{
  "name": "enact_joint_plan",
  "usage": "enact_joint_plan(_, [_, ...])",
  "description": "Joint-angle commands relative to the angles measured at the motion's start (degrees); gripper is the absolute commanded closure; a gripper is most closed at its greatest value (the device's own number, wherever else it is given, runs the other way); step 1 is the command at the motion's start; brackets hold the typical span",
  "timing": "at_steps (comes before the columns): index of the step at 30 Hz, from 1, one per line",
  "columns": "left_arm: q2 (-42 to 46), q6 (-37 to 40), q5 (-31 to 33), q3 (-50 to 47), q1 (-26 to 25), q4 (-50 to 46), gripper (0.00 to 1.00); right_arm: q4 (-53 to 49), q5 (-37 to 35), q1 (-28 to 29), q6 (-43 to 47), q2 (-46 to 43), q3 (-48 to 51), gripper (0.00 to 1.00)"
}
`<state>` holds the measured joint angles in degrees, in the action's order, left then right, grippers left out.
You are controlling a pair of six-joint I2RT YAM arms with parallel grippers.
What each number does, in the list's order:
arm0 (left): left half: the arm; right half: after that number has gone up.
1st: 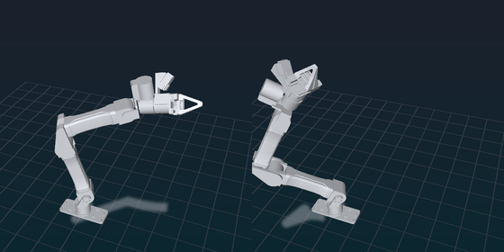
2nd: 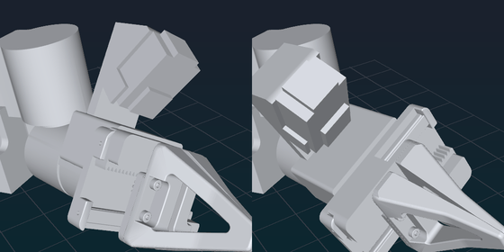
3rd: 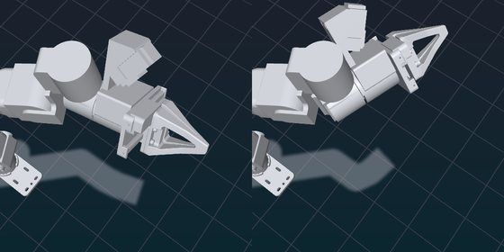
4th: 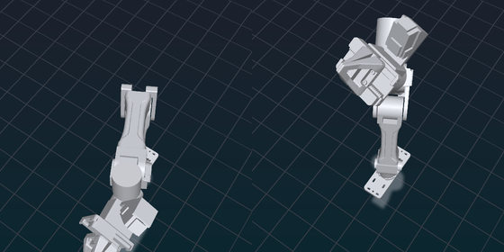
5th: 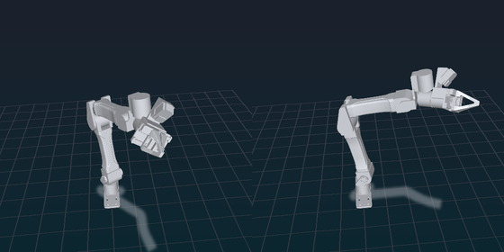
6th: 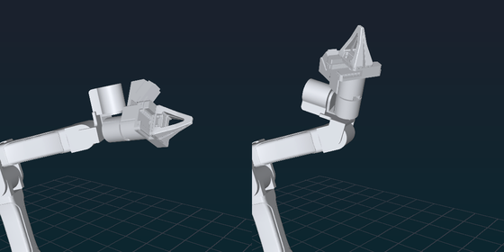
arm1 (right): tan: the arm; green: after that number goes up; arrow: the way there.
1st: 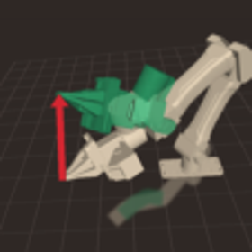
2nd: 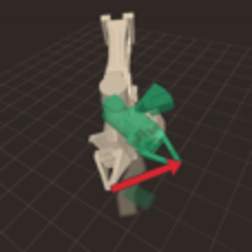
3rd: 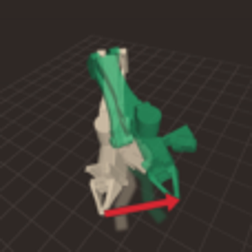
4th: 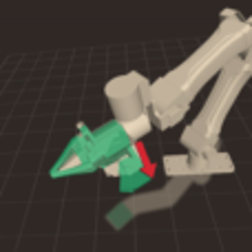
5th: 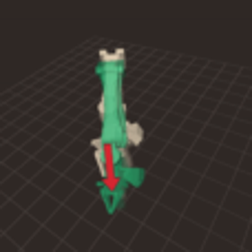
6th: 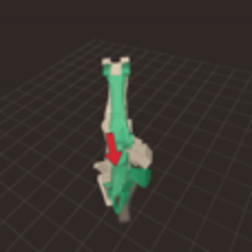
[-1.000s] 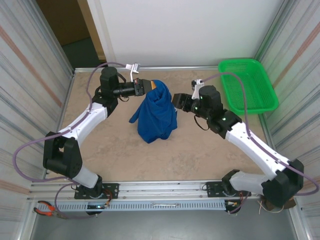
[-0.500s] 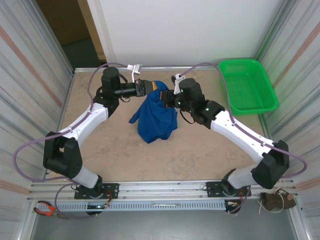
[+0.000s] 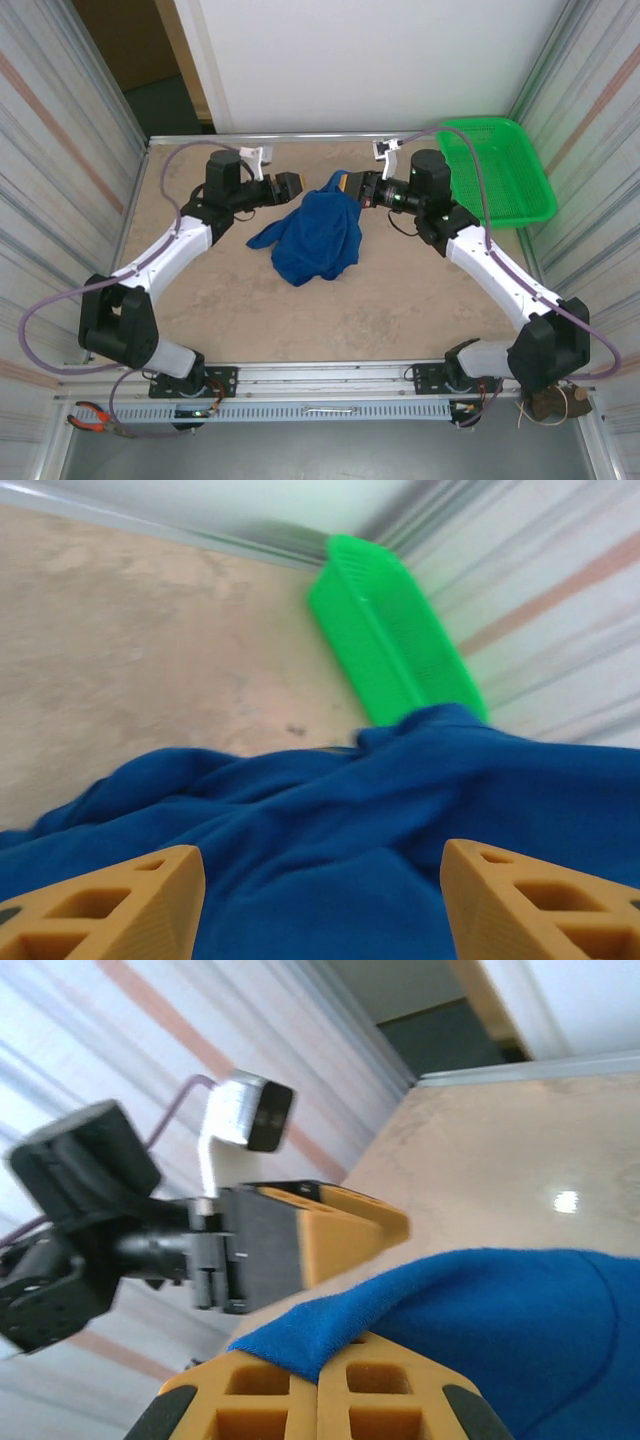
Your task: Fold the inside-out t-shirt
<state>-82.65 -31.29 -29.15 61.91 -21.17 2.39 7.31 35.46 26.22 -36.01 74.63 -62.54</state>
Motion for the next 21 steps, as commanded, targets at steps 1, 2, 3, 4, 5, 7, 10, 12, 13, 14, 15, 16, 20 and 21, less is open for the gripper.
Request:
enact_joint_plan(1, [7.7, 5.2, 10.7, -3.5, -2.0, -0.5, 0.36, 5.8, 7.0, -0.4, -1.8, -1.7, 0.3, 1.0])
enact_joint_plan(2, [9.4, 6.6, 12.4, -4.1, -3.4, 0.2, 0.36, 6.0, 7.2, -0.4, -1.9, -1.6, 0.5, 1.0])
enact_joint_plan(3, [11.2, 8.5, 13.5, -4.7, -5.2, 1.1, 0.37, 6.1, 7.2, -0.5, -1.8, -1.6, 0.7, 1.0])
enact_joint_plan(4, [12.5, 10.4, 14.1, -5.4, -6.8, 2.6, 0.37, 6.3, 7.2, -0.6, -1.9, -1.5, 0.9, 1.0])
enact_joint_plan(5, [13.4, 11.8, 14.1, -5.7, -8.1, 3.9, 0.37, 6.5, 7.1, -0.6, -2.1, -1.5, 1.0, 1.0])
enact_joint_plan(7, [13.5, 13.4, 13.4, -5.9, -9.6, 5.7, 0.37, 7.1, 7.1, -0.8, -2.4, -1.3, 1.4, 1.0])
enact_joint_plan(10, [11.0, 13.7, 9.7, -5.1, -9.6, 7.9, 0.35, 7.0, 6.0, -0.9, -2.8, -1.1, 1.6, 1.0])
enact_joint_plan(12, [8.6, 13.3, 6.1, -4.9, -9.9, 9.0, 0.37, 6.7, 4.4, -1.1, -2.9, -1.1, 1.8, 1.0])
enact_joint_plan(13, [7.3, 13.2, 4.4, -5.3, -10.6, 9.7, 0.41, 6.6, 3.2, -1.3, -3.1, -1.1, 1.9, 1.0])
enact_joint_plan(14, [6.4, 13.4, 3.3, -5.8, -11.5, 10.2, 0.47, 6.5, 2.2, -1.6, -3.2, -0.9, 2.0, 1.0])
enact_joint_plan(15, [5.6, 13.4, 2.6, -6.9, -13.0, 11.1, 0.53, 6.4, 0.9, -2.0, -3.5, -0.7, 2.1, 1.0])
enact_joint_plan(16, [5.0, 13.5, 2.7, -8.4, -14.9, 12.9, 0.56, 6.4, 0.0, -2.4, -4.0, -0.3, 2.1, 1.0])
enact_joint_plan(20, [0.9, 11.9, 2.9, -12.1, -22.8, 18.8, 0.55, 7.2, -0.6, -3.8, -5.3, 1.7, 2.3, 1.0])
enact_joint_plan(21, [-0.5, 11.4, 3.3, -12.2, -24.7, 19.1, 0.53, 7.1, -0.6, -4.2, -5.3, 2.1, 2.3, 1.0])
